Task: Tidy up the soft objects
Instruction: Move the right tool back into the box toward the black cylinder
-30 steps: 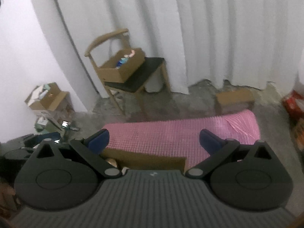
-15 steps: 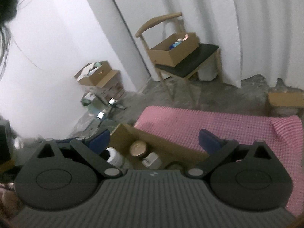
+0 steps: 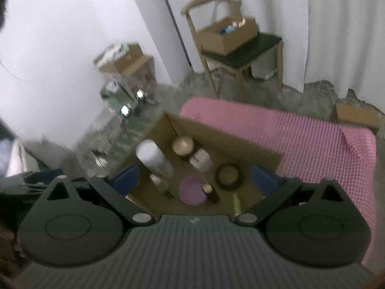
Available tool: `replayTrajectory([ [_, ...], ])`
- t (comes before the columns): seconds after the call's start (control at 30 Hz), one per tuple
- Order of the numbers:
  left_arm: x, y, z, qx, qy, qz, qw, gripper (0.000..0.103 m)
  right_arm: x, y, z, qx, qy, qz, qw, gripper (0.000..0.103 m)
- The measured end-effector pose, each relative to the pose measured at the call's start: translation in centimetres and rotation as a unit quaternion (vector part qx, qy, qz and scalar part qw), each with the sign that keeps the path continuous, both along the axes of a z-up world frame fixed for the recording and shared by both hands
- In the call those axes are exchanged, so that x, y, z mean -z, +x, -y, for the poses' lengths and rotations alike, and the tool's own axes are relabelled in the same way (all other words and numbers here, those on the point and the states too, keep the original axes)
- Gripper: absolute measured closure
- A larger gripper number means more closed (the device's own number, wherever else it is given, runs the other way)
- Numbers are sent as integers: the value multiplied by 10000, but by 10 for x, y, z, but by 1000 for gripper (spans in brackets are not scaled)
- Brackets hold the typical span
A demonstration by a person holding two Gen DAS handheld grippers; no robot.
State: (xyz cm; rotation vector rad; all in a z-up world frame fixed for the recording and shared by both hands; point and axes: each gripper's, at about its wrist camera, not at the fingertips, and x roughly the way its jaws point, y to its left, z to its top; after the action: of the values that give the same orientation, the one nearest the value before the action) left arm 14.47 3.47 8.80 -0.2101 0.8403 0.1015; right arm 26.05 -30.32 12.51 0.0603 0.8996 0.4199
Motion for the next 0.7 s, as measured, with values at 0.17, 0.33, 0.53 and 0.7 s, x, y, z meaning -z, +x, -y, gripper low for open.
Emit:
replayTrajectory([
  [0.17,64,12,40,169,317,-7,9994,3,61,21,-2,-333,-262,-98,9991,12],
  [0.33,72,19,62,62,69,320,9994,3,69,53,0,-877,-253,-30,9958,25],
  [0.53,56,32,92,686,276,603,9954,9,72,81,-1,-1149,65,-363,9927,48],
  [0.7,60,48,120,1546,484,355,9862,29,77,93,-11,-1408,131,-508,9886,57],
])
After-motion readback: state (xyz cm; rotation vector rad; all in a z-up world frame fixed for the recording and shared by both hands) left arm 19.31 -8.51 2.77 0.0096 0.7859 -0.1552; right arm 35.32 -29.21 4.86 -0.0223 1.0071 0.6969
